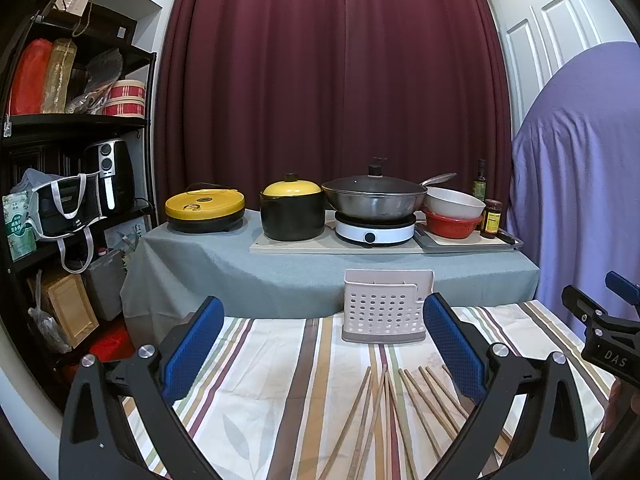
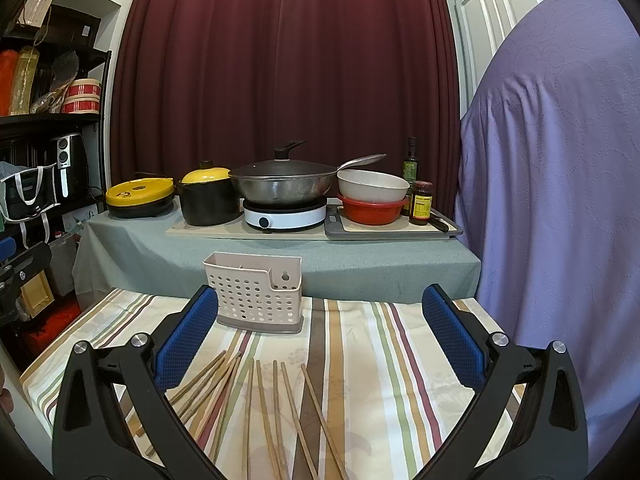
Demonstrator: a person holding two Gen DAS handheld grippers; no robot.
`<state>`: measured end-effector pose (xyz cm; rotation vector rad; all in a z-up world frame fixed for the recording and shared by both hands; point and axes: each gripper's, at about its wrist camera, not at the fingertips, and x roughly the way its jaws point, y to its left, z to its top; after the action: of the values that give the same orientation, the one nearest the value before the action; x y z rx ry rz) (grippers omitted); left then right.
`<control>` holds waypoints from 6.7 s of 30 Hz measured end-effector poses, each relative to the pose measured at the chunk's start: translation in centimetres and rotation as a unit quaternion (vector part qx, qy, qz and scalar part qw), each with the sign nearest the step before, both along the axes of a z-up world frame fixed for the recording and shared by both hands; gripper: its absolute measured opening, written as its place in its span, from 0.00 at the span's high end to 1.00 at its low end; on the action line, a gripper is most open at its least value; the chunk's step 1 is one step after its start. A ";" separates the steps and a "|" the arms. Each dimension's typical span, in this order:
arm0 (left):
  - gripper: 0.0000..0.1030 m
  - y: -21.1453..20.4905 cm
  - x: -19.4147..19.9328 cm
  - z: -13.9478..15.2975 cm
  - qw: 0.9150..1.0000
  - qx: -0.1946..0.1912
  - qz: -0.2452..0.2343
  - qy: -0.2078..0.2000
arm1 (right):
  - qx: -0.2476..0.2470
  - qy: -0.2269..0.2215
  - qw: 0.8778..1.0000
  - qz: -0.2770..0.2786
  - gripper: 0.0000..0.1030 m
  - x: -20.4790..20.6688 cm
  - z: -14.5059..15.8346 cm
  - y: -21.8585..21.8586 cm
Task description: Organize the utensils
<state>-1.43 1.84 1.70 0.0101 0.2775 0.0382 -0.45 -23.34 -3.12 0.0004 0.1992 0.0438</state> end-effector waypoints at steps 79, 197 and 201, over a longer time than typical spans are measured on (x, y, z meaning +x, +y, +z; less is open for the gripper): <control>0.69 2.6 3.6 -20.0 0.983 0.000 -0.041 0.178 | 0.026 0.156 0.985 0.070 0.79 2.7 -23.4 -4.1; 0.94 0.0 17.2 5.8 0.990 -0.036 -0.107 -0.090 | 0.034 -0.143 0.983 0.111 0.94 16.9 4.4 -0.4; 0.94 -0.2 20.0 5.2 0.990 -0.034 -0.103 -0.087 | 0.036 -0.132 0.984 0.115 0.94 19.8 4.1 0.3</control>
<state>18.55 1.59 6.91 -0.0322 0.1020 -0.1757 19.36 -23.08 1.01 0.0434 -0.0696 0.2801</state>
